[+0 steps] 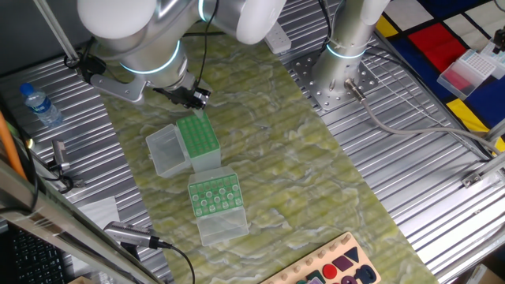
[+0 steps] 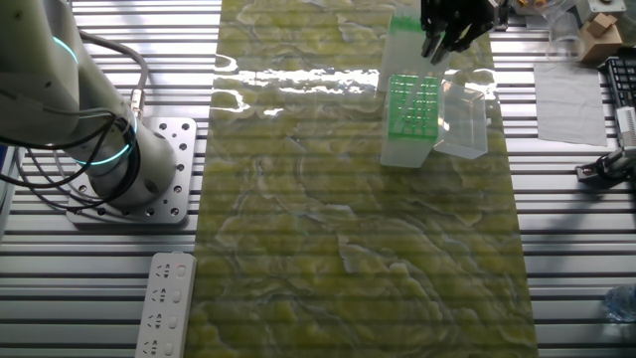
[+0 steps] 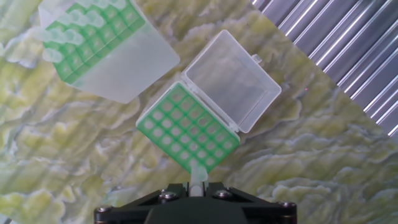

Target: Transfer all large pipette tips from one holder to another

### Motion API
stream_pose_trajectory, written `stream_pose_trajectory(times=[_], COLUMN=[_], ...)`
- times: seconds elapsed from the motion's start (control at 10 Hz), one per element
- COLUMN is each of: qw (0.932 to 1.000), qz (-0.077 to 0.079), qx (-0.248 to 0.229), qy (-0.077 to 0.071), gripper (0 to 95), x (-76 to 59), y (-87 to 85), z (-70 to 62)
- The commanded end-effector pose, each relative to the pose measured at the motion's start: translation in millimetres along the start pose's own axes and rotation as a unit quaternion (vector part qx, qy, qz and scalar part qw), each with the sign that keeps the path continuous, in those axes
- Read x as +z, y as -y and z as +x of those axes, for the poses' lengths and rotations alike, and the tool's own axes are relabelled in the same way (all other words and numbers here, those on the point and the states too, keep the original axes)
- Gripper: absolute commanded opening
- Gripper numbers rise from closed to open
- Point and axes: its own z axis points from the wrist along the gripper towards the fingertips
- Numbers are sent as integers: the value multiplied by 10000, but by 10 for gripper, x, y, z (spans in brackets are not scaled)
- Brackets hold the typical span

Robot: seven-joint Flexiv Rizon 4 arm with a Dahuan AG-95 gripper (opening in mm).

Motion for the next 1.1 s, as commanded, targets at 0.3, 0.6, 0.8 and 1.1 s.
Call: stream_pose_trajectory(times=[0.3, 0.6, 0.8, 1.1], qw=[10000, 9995, 9987, 9975], qz=[25, 142, 255, 379], qx=[30, -2, -1, -174], qy=[59, 269, 433, 568], gripper=[0, 0, 0, 380], x=[62, 159, 218, 289], y=[-26, -67, -88, -93], z=[17, 96, 145, 171])
